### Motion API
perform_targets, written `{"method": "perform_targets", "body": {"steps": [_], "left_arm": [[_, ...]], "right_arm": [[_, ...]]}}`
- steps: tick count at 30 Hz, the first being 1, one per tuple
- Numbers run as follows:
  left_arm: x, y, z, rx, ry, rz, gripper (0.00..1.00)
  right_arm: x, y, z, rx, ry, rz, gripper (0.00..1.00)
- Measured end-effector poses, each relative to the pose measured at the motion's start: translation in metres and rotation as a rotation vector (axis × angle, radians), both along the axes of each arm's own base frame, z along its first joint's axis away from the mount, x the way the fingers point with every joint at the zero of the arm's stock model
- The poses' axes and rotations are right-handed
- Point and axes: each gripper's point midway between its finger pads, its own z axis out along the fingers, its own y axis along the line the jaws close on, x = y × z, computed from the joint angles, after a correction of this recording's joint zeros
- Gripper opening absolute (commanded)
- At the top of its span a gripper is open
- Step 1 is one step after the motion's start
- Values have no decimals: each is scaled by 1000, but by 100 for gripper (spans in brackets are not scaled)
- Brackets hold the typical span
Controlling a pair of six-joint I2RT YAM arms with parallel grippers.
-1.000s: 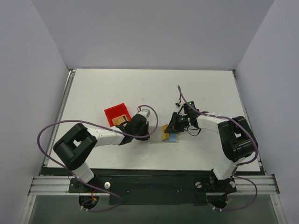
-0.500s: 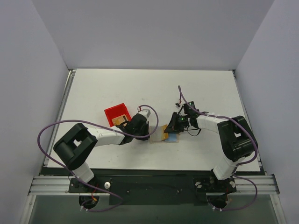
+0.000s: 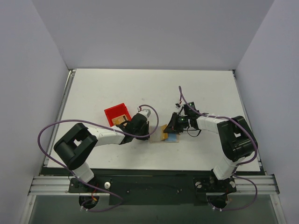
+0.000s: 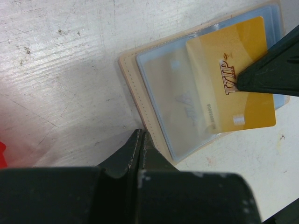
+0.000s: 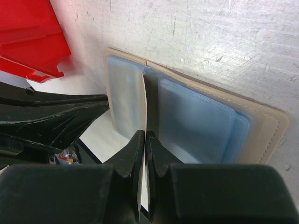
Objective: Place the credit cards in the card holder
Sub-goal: Insert the credit card into the card holder.
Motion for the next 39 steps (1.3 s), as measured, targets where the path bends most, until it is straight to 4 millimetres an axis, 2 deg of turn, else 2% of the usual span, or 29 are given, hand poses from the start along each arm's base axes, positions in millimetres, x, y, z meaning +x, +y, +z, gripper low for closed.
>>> {"method": "perform_targets", "body": {"steps": [28, 39], "left_arm": [[1, 0, 0, 6, -1, -5, 0], [1, 0, 0, 6, -2, -5, 0]], "right_arm": [[-4, 5, -3, 42, -7, 20, 0], [-6, 16, -7, 97, 10, 31, 0]]}}
